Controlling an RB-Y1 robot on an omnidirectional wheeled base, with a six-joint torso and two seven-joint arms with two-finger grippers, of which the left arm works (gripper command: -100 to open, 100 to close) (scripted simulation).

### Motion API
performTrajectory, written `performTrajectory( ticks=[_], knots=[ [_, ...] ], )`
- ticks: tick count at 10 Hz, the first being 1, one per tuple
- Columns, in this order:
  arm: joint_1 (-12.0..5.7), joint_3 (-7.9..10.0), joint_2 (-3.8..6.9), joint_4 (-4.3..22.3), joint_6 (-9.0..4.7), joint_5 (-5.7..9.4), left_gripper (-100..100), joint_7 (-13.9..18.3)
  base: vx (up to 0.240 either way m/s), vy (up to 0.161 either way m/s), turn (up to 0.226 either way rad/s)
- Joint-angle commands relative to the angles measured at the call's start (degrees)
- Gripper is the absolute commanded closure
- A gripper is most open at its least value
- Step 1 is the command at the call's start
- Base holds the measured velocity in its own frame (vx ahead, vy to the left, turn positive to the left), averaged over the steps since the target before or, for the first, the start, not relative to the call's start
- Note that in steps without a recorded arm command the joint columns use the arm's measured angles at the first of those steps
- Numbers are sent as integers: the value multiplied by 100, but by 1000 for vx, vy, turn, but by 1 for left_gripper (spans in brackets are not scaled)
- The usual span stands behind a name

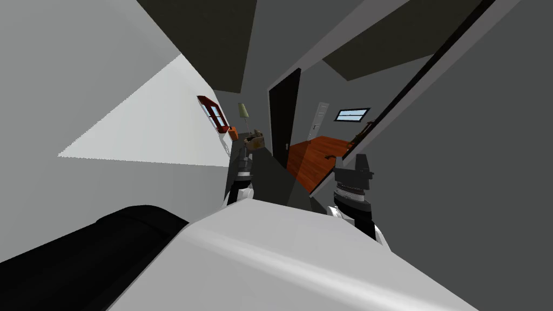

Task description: Push the door open

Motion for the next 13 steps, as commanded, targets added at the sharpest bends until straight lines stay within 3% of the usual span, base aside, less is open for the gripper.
performTrajectory(
  ticks=[1, 7, 13],
  knots=[
    [-65, -21, 102, 182, -46, 1, -100, 15, 103, 3, -115],
    [-282, -92, 351, 792, -200, 3, -100, 68, 148, 3, -85],
    [-583, -191, 574, 1636, -413, 7, -100, 140, 163, 18, -114]
  ],
)
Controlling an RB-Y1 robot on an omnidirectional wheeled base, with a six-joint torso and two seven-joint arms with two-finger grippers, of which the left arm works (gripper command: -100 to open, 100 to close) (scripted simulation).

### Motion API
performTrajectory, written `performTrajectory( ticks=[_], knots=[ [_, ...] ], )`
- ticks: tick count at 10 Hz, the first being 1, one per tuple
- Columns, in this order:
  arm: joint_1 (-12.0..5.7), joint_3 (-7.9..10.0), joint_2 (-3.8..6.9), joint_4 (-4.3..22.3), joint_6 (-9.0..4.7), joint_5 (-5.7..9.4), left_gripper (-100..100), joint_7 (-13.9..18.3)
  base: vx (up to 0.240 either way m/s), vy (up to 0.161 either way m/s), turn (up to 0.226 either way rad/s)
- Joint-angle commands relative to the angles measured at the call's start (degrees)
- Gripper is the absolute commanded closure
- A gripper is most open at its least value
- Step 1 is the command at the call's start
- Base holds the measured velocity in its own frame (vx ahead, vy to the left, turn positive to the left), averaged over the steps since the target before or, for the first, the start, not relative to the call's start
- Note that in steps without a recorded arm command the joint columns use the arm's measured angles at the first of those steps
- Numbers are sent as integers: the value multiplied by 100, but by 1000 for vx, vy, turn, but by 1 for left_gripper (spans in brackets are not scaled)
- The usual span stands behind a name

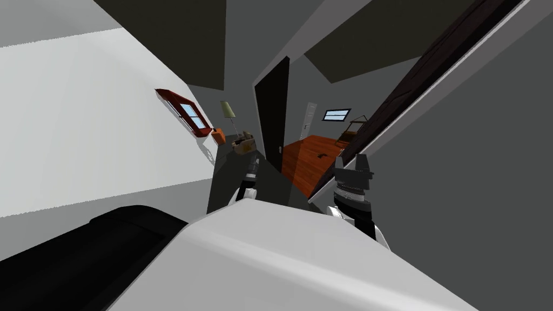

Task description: Push the door open

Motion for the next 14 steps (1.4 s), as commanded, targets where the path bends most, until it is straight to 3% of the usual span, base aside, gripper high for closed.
performTrajectory(
  ticks=[1, 8, 14],
  knots=[
    [-57, -40, 21, 188, -59, -9, -100, 6, 155, 31, -87],
    [-429, -161, 180, 1230, -322, -5, -100, 95, 136, 33, -120],
    [-688, -246, 238, 1957, -506, -2, -100, 157, 126, 48, -100]
  ],
)
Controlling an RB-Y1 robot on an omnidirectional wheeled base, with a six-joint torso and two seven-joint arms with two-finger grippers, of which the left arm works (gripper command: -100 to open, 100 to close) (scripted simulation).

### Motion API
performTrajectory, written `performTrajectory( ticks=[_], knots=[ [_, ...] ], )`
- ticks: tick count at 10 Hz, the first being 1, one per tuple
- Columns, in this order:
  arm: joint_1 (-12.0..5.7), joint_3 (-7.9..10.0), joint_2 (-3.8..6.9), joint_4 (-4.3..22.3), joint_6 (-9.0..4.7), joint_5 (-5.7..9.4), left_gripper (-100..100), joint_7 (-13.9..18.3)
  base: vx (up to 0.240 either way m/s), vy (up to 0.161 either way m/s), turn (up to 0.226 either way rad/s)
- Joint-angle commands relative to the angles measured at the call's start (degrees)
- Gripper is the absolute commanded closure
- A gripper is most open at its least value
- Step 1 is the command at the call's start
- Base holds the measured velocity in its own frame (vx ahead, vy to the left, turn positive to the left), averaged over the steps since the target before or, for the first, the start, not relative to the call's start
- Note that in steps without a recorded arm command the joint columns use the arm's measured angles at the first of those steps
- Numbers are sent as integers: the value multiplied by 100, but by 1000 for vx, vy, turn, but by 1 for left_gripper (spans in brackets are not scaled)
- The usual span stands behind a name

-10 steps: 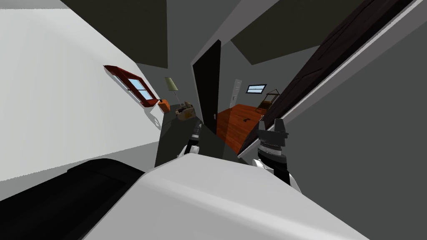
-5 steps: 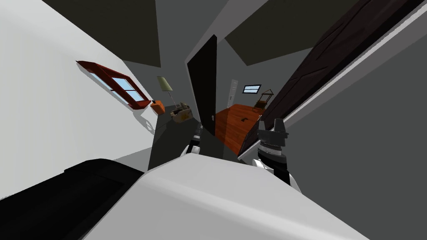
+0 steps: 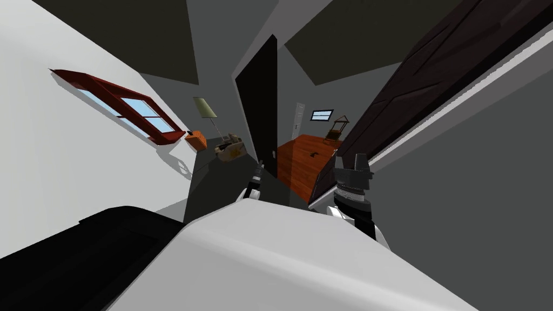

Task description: Push the door open

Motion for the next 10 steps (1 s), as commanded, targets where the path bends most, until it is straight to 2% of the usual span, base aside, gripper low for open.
performTrajectory(
  ticks=[1, 10],
  knots=[
    [-78, -15, 12, 214, -66, 3, -100, 17, 84, 39, -85],
    [-420, -128, 30, 1176, -310, 7, -100, 99, 85, 49, -83]
  ],
)
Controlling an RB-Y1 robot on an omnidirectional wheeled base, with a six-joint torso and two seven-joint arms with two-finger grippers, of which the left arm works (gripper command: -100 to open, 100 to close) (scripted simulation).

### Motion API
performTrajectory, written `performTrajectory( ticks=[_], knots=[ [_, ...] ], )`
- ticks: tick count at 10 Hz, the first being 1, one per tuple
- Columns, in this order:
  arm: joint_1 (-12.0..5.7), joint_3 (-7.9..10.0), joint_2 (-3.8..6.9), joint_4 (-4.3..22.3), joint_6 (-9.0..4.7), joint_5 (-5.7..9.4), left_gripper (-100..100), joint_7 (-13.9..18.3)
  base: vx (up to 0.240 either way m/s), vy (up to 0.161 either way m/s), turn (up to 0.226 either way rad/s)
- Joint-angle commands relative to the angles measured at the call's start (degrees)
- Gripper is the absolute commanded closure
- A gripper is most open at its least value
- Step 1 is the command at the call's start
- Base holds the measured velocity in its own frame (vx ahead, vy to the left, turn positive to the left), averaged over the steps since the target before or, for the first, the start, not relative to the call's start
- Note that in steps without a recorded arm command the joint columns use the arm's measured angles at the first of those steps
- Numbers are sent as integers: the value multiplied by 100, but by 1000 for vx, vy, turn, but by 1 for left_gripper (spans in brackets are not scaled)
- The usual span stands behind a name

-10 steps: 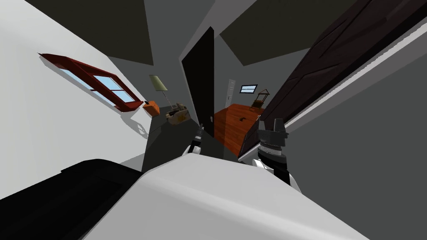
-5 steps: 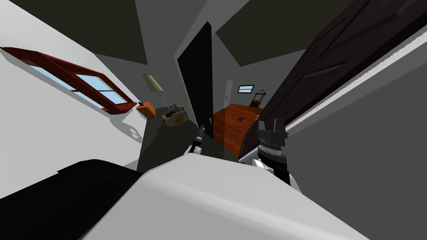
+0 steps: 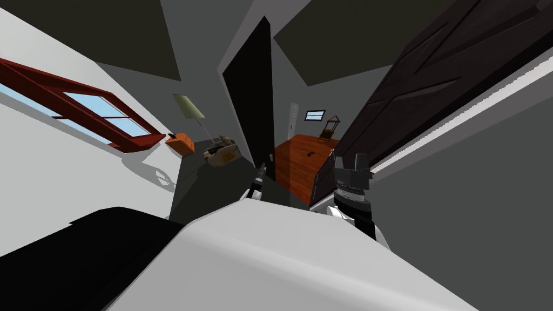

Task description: Push the door open

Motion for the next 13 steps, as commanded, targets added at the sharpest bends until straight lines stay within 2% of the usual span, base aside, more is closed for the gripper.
performTrajectory(
  ticks=[1, 2, 4, 7, 11, 13],
  knots=[
    [-62, -22, -5, 197, -64, -1, -100, 15, 88, 75, -81],
    [-138, -47, -7, 411, -118, 0, -100, 33, 115, 90, -152],
    [-213, -72, -14, 622, -171, 1, -100, 51, 114, 81, -95],
    [-398, -132, -42, 1141, -303, 3, -100, 95, 109, 106, -129],
    [-540, -179, -76, 1539, -403, 5, -100, 129, 81, 85, -78],
    [-644, -213, -105, 1832, -477, 6, -100, 154, 92, 98, -123]
  ],
)
